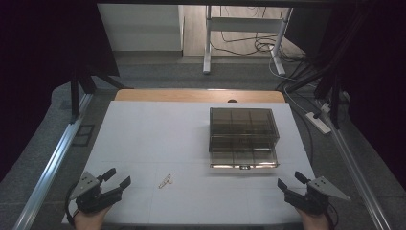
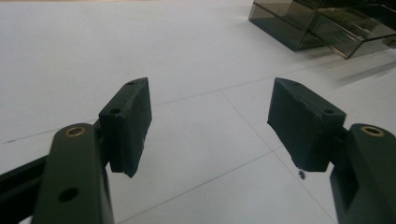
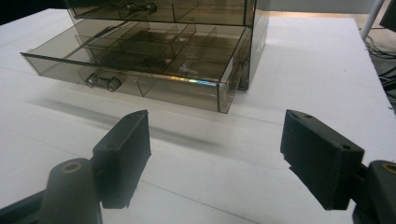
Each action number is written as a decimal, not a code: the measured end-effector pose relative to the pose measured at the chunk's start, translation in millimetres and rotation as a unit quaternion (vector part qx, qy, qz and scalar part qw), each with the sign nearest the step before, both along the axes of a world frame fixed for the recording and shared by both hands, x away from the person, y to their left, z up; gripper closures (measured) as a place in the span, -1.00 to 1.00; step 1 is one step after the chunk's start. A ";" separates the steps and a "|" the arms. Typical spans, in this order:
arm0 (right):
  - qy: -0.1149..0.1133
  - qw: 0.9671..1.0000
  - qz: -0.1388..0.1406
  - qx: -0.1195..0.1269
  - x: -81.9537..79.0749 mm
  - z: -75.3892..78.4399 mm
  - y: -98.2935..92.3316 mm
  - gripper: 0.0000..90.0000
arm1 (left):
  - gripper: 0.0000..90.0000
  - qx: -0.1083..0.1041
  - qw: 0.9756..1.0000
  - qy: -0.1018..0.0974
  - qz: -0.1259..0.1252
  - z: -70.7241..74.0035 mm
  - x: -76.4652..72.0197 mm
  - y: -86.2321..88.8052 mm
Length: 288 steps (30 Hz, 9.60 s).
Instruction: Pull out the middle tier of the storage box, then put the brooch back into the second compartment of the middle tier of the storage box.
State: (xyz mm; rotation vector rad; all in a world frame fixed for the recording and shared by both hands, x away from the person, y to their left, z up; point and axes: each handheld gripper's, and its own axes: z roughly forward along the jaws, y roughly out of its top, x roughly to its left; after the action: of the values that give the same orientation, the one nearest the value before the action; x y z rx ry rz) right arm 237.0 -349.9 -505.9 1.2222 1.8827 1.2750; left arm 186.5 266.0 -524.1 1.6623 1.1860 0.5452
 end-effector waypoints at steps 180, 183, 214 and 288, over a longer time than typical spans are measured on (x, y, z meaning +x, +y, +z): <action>0.032 0.999 0.026 -0.012 2.9 -2.6 4.2 -0.46 | 0.84 0.111 0.945 0.122 -0.282 67.9 107.8 -189.2; 0.032 0.999 0.026 -0.013 2.7 -2.4 4.4 -0.47 | 0.84 0.112 0.944 0.121 -0.285 69.5 111.3 -194.7; 0.034 0.999 0.028 -0.012 3.1 -2.6 4.0 -0.47 | 0.84 0.110 0.940 0.113 -0.302 76.2 131.1 -233.0; 0.034 0.999 0.031 -0.008 3.0 -2.7 3.2 -0.47 | 0.83 0.150 0.928 0.139 -0.310 61.2 176.3 -324.2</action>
State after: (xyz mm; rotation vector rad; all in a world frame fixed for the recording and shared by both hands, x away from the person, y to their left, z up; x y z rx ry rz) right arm 240.0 -346.7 -508.6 1.2218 1.9888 1.2619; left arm 362.8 -58.2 -462.9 2.3060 0.7122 0.0884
